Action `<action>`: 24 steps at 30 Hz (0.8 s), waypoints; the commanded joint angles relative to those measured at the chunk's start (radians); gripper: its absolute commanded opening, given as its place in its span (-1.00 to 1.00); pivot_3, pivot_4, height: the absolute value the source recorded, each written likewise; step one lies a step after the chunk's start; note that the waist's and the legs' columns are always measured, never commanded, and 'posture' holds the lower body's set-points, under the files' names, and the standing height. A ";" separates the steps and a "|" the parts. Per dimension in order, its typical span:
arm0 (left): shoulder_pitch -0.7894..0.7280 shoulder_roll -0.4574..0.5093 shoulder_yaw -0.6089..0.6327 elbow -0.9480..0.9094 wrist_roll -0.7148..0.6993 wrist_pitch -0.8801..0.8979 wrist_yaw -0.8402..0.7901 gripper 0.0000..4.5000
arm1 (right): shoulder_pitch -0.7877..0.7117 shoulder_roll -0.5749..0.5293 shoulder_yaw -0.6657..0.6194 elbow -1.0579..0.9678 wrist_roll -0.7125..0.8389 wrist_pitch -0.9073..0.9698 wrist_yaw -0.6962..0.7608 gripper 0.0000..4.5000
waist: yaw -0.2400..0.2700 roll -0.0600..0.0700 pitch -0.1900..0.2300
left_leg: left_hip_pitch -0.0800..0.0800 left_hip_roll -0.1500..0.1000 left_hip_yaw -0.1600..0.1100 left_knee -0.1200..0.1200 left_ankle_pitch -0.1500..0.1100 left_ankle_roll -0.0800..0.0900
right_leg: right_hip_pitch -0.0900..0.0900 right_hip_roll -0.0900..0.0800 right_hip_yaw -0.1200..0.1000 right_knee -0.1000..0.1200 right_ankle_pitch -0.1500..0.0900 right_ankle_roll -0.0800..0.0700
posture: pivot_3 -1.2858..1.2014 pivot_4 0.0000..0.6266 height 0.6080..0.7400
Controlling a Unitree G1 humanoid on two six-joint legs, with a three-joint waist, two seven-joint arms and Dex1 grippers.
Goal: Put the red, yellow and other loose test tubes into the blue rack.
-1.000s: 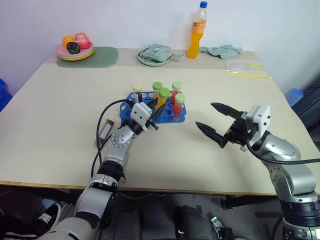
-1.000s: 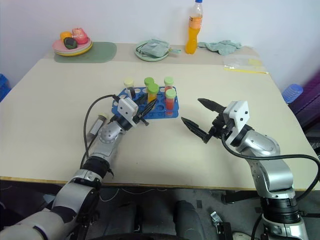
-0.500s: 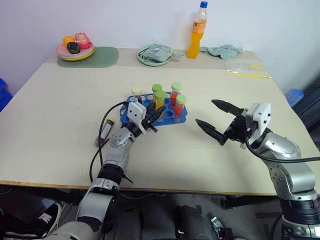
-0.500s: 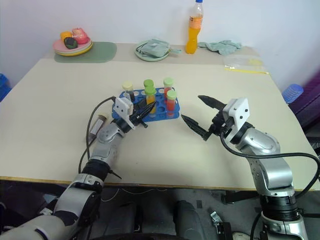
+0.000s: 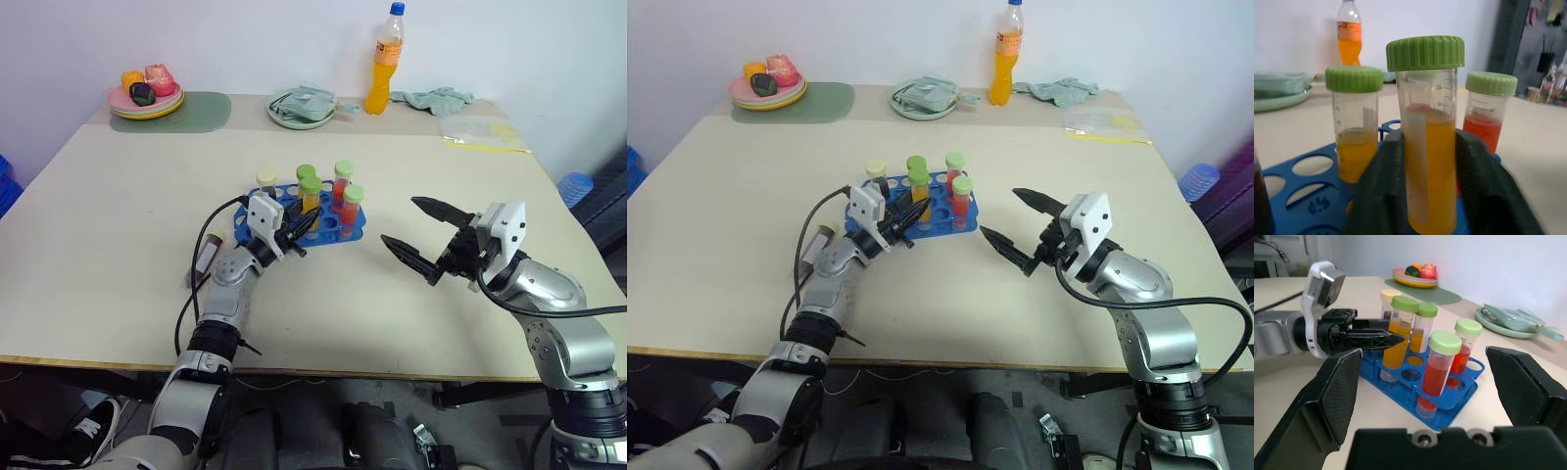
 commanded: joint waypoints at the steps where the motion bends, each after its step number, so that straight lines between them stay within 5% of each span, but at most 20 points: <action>1: -0.001 0.004 -0.010 -0.018 0.007 -0.014 -0.020 0.59 | -0.015 0.000 -0.007 -0.010 -0.011 -0.032 0.000 1.00 | 0.000 0.000 0.000 | 0.000 0.000 0.000 0.000 0.000 0.000 | 0.000 0.000 0.000 0.000 0.000 0.000 | 0.03 -0.52 1.00; 3: 0.002 -0.006 0.000 -0.020 -0.008 -0.013 -0.018 0.96 | -0.018 0.001 -0.007 -0.008 -0.010 -0.030 0.000 1.00 | 0.000 0.000 0.000 | 0.000 0.000 0.000 0.000 0.000 0.000 | 0.000 0.000 0.000 0.000 0.000 0.000 | 0.03 -0.52 1.00; 14: 0.168 0.155 0.033 -0.480 -0.109 0.285 -0.042 0.96 | 0.001 -0.002 -0.010 -0.013 -0.003 -0.027 0.014 1.00 | -0.006 0.000 0.000 | 0.001 0.001 0.000 0.000 0.000 0.000 | 0.000 0.001 0.000 0.003 0.000 0.000 | 0.03 -0.52 1.00; 20: 0.274 0.337 0.126 -0.765 -0.187 0.554 0.019 0.96 | 0.001 -0.013 -0.014 0.008 0.007 -0.031 0.053 1.00 | -0.005 0.001 0.000 | 0.002 0.002 0.000 0.000 0.000 0.000 | 0.000 0.001 0.000 0.004 0.000 0.000 | 0.03 -0.52 1.00; 24: 0.278 0.519 0.255 -0.878 -0.305 0.901 0.083 0.96 | -0.018 -0.006 -0.002 0.034 0.003 -0.040 0.072 1.00 | -0.004 0.000 0.000 | 0.002 0.002 0.000 0.000 0.000 0.000 | 0.000 0.001 0.000 0.004 0.000 0.000 | 0.03 -0.52 1.00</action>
